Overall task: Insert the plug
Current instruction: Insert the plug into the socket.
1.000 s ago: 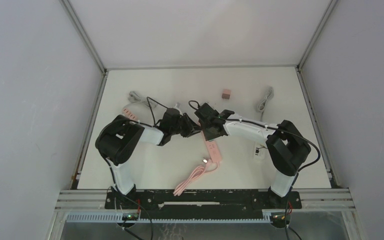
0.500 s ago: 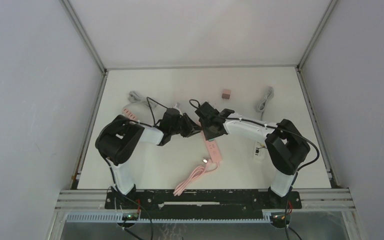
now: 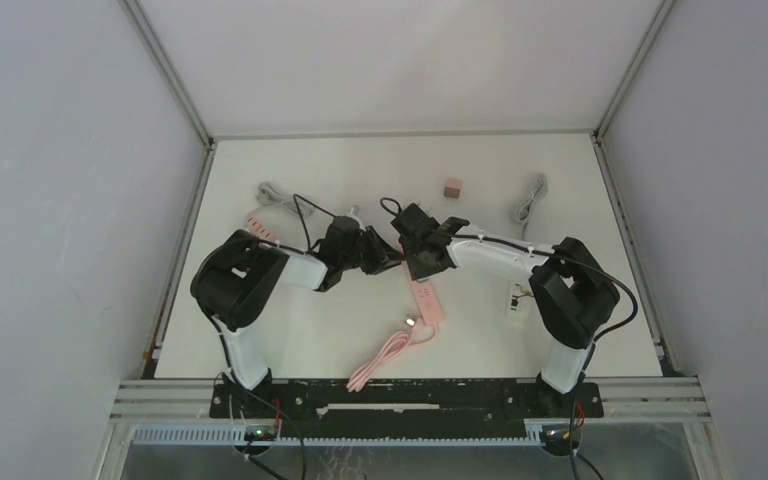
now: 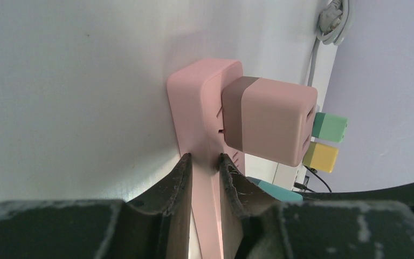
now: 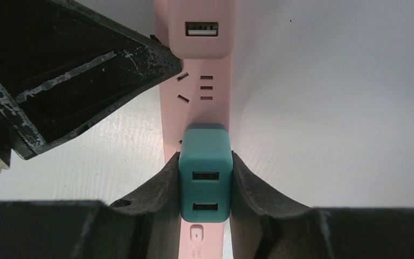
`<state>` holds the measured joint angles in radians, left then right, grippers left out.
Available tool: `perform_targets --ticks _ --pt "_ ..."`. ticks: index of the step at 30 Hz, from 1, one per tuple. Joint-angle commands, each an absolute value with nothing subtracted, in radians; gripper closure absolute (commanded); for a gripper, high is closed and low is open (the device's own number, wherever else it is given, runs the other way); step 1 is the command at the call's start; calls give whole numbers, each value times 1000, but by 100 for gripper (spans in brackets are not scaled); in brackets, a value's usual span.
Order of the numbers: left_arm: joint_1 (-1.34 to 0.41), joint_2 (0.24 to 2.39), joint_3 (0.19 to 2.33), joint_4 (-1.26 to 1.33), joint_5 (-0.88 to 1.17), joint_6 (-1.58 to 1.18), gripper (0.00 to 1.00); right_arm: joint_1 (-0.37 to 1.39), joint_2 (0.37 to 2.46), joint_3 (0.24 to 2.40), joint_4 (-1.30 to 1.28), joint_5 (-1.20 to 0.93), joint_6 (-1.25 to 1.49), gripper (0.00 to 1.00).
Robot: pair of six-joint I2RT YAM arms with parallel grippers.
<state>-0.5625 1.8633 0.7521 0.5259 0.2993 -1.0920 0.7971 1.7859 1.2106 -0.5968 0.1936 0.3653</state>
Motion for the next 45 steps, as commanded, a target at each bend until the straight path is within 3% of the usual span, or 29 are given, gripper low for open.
perform_targets --ticks 1,9,19,27,30,34,40,45 --pt "-585 1903 722 439 254 -1072 74 780 1893 1130 -639 81 418 100" --pt "-584 1901 720 439 250 -1075 74 872 1925 1183 -656 150 383 100" --pt "-585 1896 718 439 247 -1074 75 783 1944 1152 -655 77 414 100" --pt "-586 1882 715 438 238 -1066 73 819 1906 1188 -640 108 403 99" --pt "-589 1878 715 436 236 -1063 72 825 1887 1215 -640 115 401 91" --pt "-590 1874 713 434 231 -1063 71 825 1858 1227 -648 139 400 66" --pt "-589 1867 710 428 214 -1056 69 825 1751 1252 -640 185 404 36" --pt "-589 1863 709 428 208 -1053 67 840 1674 1237 -633 212 415 18"
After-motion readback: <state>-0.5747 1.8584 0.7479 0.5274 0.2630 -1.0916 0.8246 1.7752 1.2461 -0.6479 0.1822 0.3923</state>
